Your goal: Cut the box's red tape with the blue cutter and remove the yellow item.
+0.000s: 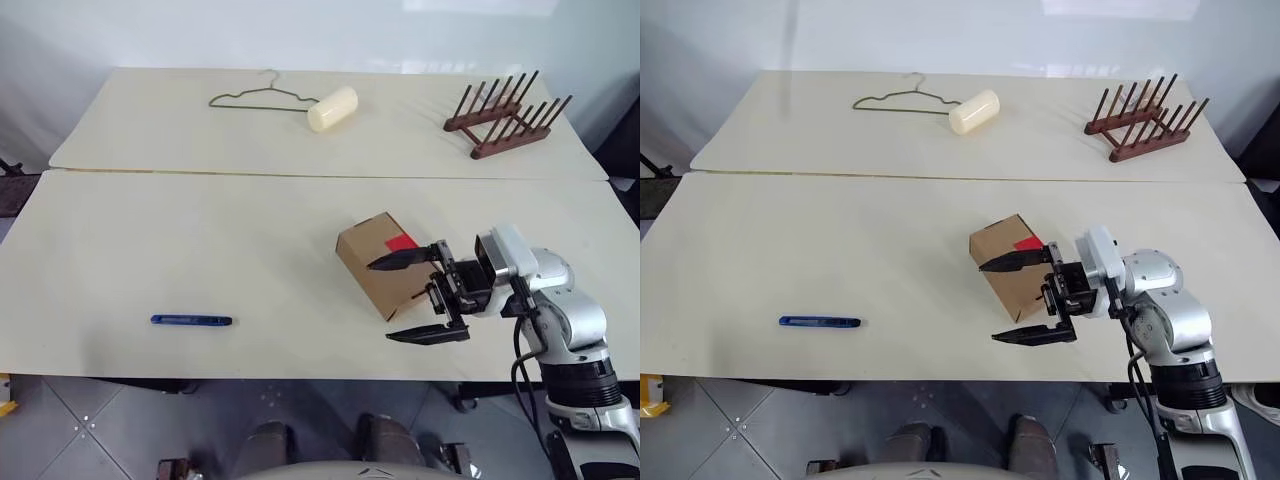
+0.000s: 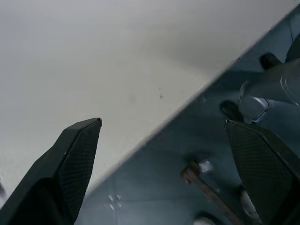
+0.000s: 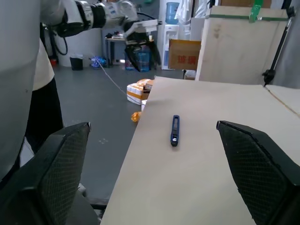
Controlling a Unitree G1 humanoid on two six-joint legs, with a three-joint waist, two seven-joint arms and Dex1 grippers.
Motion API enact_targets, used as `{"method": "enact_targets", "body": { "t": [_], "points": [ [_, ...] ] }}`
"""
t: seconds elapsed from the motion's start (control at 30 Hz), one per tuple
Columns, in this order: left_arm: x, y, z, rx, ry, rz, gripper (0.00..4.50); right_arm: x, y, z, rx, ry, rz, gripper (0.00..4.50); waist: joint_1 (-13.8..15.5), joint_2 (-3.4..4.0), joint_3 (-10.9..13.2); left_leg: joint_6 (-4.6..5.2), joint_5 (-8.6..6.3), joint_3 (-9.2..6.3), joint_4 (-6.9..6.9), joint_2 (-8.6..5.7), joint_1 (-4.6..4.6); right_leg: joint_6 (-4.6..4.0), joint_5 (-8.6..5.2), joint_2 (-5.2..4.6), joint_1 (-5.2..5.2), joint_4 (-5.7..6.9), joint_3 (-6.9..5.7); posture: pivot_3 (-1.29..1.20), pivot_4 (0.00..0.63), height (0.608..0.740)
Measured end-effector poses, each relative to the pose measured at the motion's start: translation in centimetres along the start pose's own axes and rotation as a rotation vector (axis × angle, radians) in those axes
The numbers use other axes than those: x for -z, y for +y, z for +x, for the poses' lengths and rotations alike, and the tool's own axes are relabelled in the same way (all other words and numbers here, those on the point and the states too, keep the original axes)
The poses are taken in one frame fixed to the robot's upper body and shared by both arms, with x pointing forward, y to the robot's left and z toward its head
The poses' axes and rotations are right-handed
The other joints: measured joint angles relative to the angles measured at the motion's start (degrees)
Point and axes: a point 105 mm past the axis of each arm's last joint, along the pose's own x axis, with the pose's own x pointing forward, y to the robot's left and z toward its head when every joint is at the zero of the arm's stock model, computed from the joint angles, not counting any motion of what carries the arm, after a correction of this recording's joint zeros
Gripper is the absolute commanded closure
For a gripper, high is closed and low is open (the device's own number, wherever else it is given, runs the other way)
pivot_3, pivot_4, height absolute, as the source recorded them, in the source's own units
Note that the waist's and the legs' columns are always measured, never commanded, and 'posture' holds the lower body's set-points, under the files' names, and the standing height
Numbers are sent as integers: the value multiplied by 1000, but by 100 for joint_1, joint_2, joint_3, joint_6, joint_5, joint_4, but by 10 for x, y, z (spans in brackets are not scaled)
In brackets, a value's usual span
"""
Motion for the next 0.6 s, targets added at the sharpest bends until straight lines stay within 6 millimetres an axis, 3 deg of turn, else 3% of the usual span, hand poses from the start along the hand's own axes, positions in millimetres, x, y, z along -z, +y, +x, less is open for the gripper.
{"method": "enact_targets", "body": {
  "t": [0.17, 0.3, 0.43, 0.57, 0.6],
  "points": [
    [-50, -14, 46, 191, -149, 93, 36, 11, 19, -25, 66, 71, -16, 0, 2, -6, -2, 7, -18, 10, 1, 2, 8, 0, 0, -1, 1, 5, 0, 0, 150, 740],
    [-69, -30, 78, 342, -162, 161, 36, 15, 29, -40, 90, 137, -3, 0, -38, -3, 1, 10, -26, 47, 0, 8, 27, 0, 0, 1, 0, 0, 0, 0, 150, 740],
    [-67, -36, 106, 430, -127, 231, 36, 12, 29, -44, 100, 158, -25, 0, -81, -2, 1, 9, -26, 63, 1, 12, 38, -1, 0, 4, 0, 7, 0, 0, 150, 740],
    [-52, -45, 141, 498, -109, 260, 36, 13, 34, -47, 103, 171, -6, 0, -62, -5, 1, 12, -28, 70, 6, 11, 35, 0, 0, 3, -2, 8, 2, 0, 150, 740],
    [-57, -44, 147, 497, -131, 269, 36, 13, 35, -49, 109, 178, -4, 0, -34, -7, 0, 13, -28, 69, 9, 11, 35, 0, 1, 2, -2, 12, 2, 0, 150, 740]
  ]
}}
